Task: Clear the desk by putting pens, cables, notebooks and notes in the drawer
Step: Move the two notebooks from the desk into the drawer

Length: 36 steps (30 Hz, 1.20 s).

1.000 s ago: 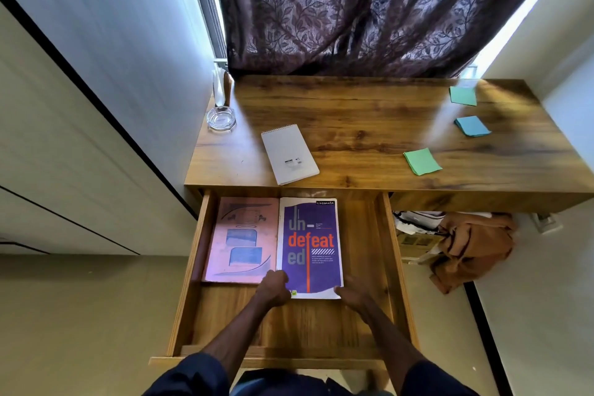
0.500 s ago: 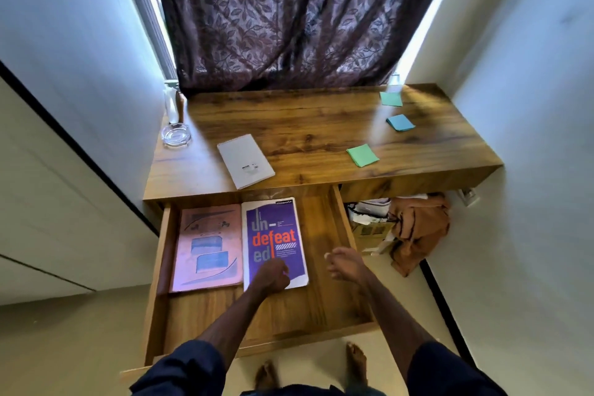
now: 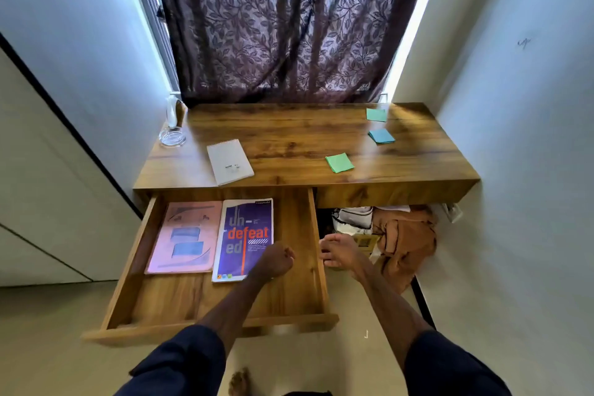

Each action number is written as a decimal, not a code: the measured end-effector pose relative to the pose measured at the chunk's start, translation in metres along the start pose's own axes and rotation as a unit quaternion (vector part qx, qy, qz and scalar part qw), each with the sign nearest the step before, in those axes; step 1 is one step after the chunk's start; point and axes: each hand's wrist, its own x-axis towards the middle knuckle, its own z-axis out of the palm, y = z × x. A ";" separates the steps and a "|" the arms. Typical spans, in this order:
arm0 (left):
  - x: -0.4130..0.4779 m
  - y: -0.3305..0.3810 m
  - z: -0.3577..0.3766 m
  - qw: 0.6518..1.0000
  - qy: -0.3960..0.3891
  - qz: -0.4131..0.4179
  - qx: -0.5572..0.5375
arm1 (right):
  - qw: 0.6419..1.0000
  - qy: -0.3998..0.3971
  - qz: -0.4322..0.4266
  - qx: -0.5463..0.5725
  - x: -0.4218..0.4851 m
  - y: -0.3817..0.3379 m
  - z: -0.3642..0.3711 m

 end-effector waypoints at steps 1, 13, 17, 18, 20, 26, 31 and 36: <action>-0.012 0.014 0.003 1.000 0.012 -0.005 -0.013 | 1.000 -0.009 -0.007 -0.011 0.000 0.006 -0.007; -0.068 0.071 0.060 0.995 0.084 -0.034 -0.041 | 0.996 -0.078 -0.040 -0.035 -0.037 0.035 -0.051; -0.069 0.074 0.059 0.992 0.108 -0.045 -0.050 | 0.995 -0.082 -0.048 -0.012 -0.041 0.026 -0.048; -0.069 0.073 0.057 0.991 0.114 -0.046 -0.047 | 0.995 -0.086 -0.045 -0.007 -0.042 0.023 -0.044; -0.066 0.069 0.053 0.990 0.123 -0.048 -0.041 | 0.995 -0.097 -0.038 0.002 -0.043 0.016 -0.036; -0.049 0.047 0.026 0.983 0.163 -0.071 -0.039 | 0.993 -0.114 -0.030 0.009 -0.024 -0.008 -0.009; -0.013 0.010 -0.008 0.981 0.171 -0.081 -0.054 | 0.991 -0.127 -0.030 0.022 0.013 -0.040 0.026; 0.047 -0.029 -0.053 0.985 0.153 -0.076 -0.028 | 0.995 -0.086 -0.054 -0.008 0.056 -0.079 0.063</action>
